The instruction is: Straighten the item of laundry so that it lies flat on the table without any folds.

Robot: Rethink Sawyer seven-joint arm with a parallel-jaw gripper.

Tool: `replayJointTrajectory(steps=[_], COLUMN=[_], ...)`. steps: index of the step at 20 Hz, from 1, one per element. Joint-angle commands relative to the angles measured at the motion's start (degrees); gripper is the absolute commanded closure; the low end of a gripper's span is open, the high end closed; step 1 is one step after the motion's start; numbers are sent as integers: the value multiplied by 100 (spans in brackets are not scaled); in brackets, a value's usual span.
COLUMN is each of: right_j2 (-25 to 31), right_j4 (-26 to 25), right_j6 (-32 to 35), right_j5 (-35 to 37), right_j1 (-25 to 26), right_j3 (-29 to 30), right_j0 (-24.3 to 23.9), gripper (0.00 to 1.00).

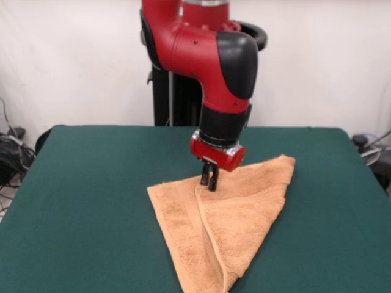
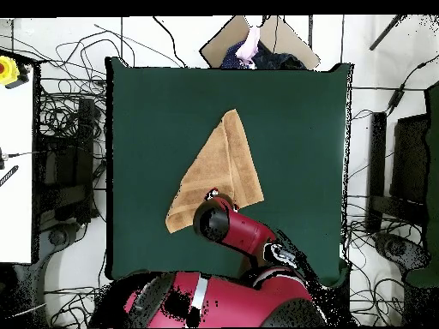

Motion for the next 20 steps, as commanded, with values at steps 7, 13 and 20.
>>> replayJointTrajectory(steps=[7,13,20], right_j2=[77,403,720], right_j4=[80,74,130], right_j6=[647,720,842], right_j5=[1028,1099,959], right_j1=[-811,-1048,-1003], right_j3=[-143,-131,-158], right_j0=[226,35,-88], gripper=[100,100,100])
